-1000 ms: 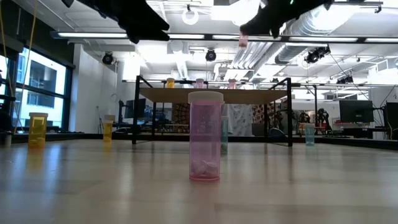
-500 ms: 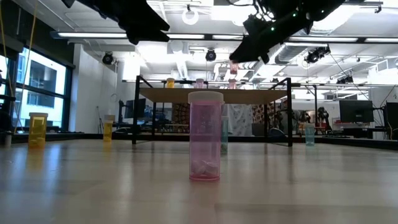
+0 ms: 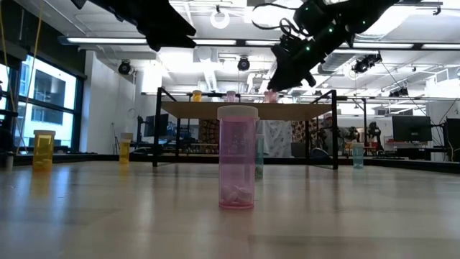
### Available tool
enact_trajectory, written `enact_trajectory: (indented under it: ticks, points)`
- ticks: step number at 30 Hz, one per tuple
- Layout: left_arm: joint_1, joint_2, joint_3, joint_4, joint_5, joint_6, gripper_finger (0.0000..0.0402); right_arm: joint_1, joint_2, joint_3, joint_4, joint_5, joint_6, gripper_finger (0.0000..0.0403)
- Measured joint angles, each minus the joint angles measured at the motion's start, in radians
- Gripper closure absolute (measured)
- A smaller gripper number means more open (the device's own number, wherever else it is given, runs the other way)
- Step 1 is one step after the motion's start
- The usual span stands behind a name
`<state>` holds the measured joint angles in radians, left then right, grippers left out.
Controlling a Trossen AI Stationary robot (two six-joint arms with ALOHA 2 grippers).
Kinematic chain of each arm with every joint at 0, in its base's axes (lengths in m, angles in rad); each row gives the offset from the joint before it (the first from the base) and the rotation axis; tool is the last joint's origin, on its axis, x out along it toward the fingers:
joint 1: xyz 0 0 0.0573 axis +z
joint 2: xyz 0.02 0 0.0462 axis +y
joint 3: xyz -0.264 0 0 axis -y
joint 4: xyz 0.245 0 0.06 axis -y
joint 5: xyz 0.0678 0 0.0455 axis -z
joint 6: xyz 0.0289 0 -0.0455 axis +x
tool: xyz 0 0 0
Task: Pick and place medicine bottles onto shelf by color
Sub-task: Put the bottom red pill bottle on the shelf aligned with the other red pill bottle
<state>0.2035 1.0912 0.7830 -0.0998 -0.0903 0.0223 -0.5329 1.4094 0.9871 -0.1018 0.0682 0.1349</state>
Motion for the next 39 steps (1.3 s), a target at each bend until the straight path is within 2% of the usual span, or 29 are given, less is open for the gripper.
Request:
enact_trajectory:
  ticks: [3, 10, 21, 30, 39]
  points:
    - [0.0, 0.0, 0.0, 0.0, 0.0, 0.0, 0.0156, 0.033, 0.0, 0.0, -0.023, 0.06, -0.004, 0.0304]
    - [0.0, 0.0, 0.0, 0.0, -0.001, 0.0, 0.0156, 0.05, -0.002, 0.0, 0.006, 0.112, -0.019, 0.0304]
    - [0.0, 0.0, 0.0, 0.0, 0.0, 0.0, 0.0156, 0.052, 0.005, 0.0, 0.013, 0.124, 0.024, 0.0304]
    - [0.0, 0.0, -0.001, 0.0, -0.001, 0.008, 0.0156, 0.059, 0.035, -0.001, 0.022, 0.193, 0.058, 0.0304]
    - [0.0, 0.0, -0.001, 0.0, -0.004, 0.008, 0.0156, 0.059, 0.051, -0.001, 0.056, 0.192, 0.057, 0.0304]
